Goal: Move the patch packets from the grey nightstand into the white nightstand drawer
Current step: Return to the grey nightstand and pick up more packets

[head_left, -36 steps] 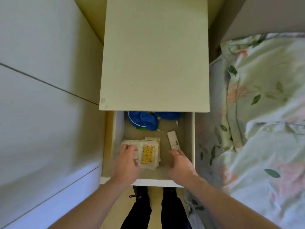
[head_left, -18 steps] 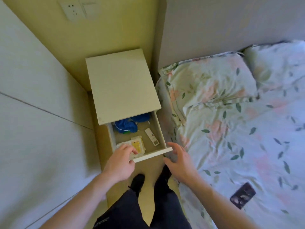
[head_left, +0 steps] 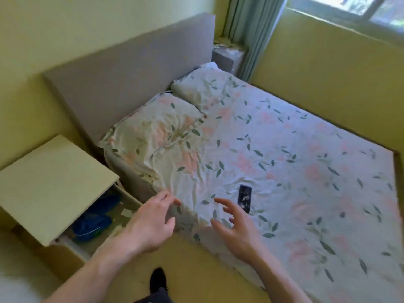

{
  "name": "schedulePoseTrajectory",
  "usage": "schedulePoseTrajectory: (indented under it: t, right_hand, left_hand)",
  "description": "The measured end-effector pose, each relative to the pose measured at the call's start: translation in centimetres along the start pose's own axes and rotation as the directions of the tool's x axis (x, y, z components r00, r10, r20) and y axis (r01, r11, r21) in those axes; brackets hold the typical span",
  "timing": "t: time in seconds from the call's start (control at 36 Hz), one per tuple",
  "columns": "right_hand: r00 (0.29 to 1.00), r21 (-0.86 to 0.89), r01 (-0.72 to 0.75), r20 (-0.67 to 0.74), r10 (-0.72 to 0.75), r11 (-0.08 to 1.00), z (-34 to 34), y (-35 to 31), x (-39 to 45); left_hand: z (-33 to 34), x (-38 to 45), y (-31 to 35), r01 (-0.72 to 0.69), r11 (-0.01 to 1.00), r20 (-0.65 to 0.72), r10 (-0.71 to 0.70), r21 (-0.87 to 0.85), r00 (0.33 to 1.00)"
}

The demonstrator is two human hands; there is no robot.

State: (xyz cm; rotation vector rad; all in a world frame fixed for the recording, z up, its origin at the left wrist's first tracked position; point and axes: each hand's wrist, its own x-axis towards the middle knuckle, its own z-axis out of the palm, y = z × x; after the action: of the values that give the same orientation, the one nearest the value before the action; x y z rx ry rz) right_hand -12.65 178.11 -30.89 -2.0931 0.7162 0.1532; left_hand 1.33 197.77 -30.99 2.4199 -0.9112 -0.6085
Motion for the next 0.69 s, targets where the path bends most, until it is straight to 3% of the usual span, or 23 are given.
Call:
schedulePoseTrajectory:
  t: [0.17, 0.36, 0.69]
  right_hand:
    - [0.981, 0.064, -0.075, -0.175, 0.085, 0.995, -9.6, 8.4, -10.9]
    - [0.932, 0.083, -0.151, -0.32, 0.17, 0.985, -19.4, 20.8, -23.2]
    - [0.885, 0.132, -0.08, -0.447, 0.131, 0.988, -32.3, 30.8, -32.7]
  left_hand:
    - [6.7, 1.0, 13.8, -0.252, 0.966, 0.126, 0.242, 0.066, 0.962]
    - [16.3, -2.6, 29.4, -0.44, 0.898, 0.159, 0.436, -0.007, 0.886]
    - [24.9, -4.2, 45.4, -0.547, 0.829, 0.21, 0.518, 0.117, 0.829]
